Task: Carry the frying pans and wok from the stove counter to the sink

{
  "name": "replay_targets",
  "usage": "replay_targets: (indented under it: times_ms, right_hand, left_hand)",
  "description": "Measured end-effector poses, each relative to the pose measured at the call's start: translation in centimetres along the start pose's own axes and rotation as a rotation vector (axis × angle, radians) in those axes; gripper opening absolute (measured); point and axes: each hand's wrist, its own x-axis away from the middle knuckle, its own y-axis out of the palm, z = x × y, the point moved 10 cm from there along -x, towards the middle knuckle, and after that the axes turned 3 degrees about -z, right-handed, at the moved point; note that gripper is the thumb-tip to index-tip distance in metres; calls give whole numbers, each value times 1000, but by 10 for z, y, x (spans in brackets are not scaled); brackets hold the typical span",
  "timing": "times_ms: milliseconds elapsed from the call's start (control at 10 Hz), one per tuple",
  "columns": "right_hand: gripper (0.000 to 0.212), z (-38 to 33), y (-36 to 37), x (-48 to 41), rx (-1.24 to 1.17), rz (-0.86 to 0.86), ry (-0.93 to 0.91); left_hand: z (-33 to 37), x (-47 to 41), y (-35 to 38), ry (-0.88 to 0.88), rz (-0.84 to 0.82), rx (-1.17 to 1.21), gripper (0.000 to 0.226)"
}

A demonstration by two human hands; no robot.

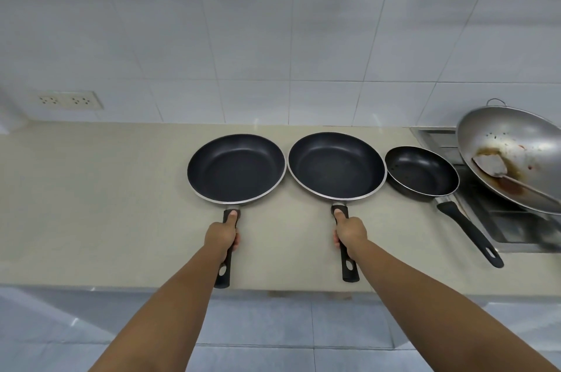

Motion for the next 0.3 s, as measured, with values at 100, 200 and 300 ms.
replay_targets:
  times_ms: [100,200,300]
  right_hand:
    - [37,-6,-4,2,25,24,-39]
    - [38,-22,-14,6,137,56,-130]
    - [44,-42,-30,11,251,116,-255]
  left_hand:
    - [10,6,-2,35,52,-144,50]
    - [30,18,-3,89,186,-300,52]
    - [75,36,14,267,253,-448,58]
